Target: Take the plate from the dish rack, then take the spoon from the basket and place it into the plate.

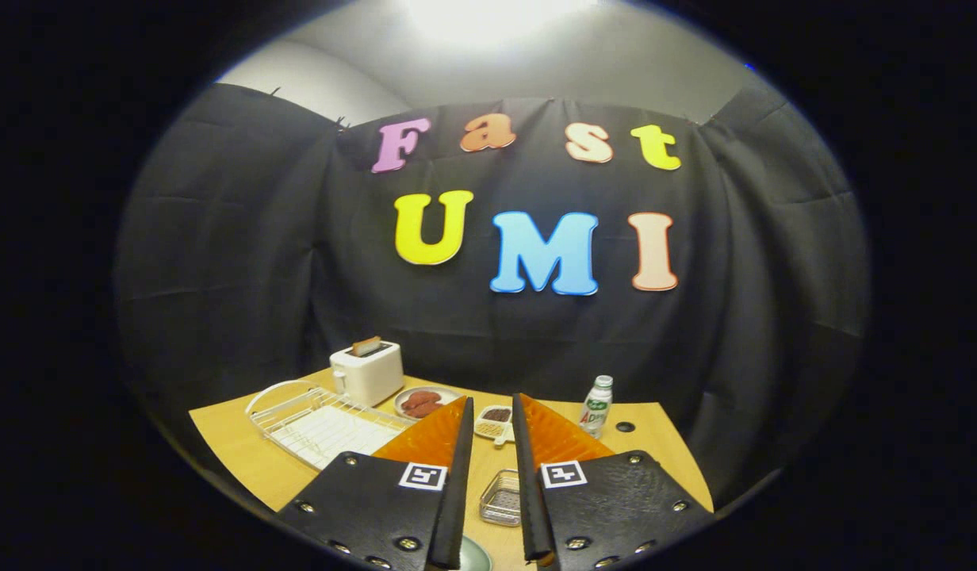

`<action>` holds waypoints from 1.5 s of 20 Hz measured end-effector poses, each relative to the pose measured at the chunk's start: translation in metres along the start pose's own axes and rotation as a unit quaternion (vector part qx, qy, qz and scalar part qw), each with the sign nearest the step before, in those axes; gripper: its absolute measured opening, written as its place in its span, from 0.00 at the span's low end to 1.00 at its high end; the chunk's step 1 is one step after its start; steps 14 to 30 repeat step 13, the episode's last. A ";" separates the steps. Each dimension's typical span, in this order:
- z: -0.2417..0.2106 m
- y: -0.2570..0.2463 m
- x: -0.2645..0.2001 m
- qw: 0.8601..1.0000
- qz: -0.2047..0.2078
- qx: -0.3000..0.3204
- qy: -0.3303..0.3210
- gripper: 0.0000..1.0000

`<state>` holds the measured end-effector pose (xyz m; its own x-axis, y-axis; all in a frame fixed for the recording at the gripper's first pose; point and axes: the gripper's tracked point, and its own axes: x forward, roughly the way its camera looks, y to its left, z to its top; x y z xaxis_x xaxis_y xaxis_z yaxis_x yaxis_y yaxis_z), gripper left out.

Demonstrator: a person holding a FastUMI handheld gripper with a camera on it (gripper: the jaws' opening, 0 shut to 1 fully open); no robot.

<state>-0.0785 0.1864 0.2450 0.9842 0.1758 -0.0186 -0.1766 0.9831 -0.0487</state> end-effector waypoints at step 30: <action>0.064 -0.045 -0.015 0.995 -0.089 -0.014 -0.036 0.96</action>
